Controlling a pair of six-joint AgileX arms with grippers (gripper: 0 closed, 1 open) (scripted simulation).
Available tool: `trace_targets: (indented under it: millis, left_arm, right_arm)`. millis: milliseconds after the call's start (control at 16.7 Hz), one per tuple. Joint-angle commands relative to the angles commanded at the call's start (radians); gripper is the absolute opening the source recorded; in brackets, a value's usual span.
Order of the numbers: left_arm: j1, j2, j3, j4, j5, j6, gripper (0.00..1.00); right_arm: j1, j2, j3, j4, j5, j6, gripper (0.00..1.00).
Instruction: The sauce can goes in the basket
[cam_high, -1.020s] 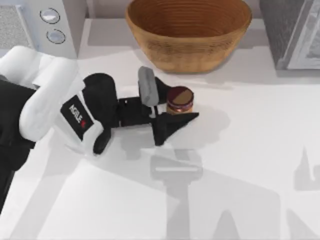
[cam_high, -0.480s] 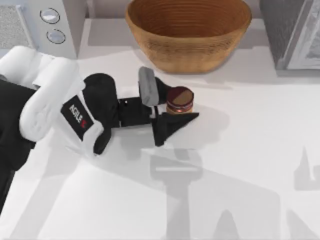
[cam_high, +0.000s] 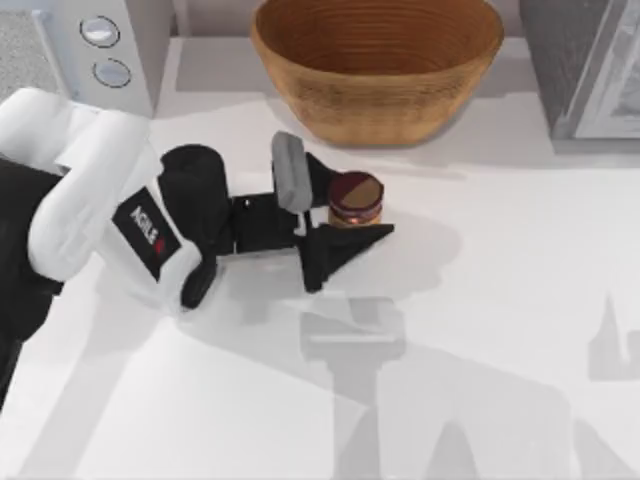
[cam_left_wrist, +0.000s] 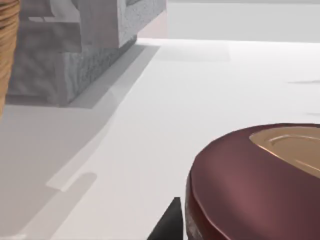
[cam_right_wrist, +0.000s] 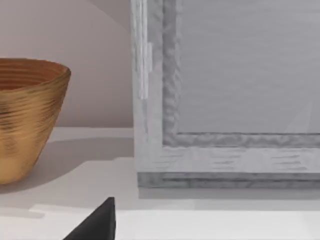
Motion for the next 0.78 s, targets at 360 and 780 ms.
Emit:
trace_targets:
  millis: [360, 780]
  left_arm:
    - [0.08, -0.251, -0.264, 0.002, 0.077, 0.012, 0.0]
    - [0.173, -0.543, -0.572, 0.004, 0.167, 0.026, 0.0]
  right_arm:
    - [0.0, 0.0, 0.0, 0.0, 0.0, 0.0, 1.0]
    - [0.0, 0.0, 0.0, 0.0, 0.0, 0.0, 1.0]
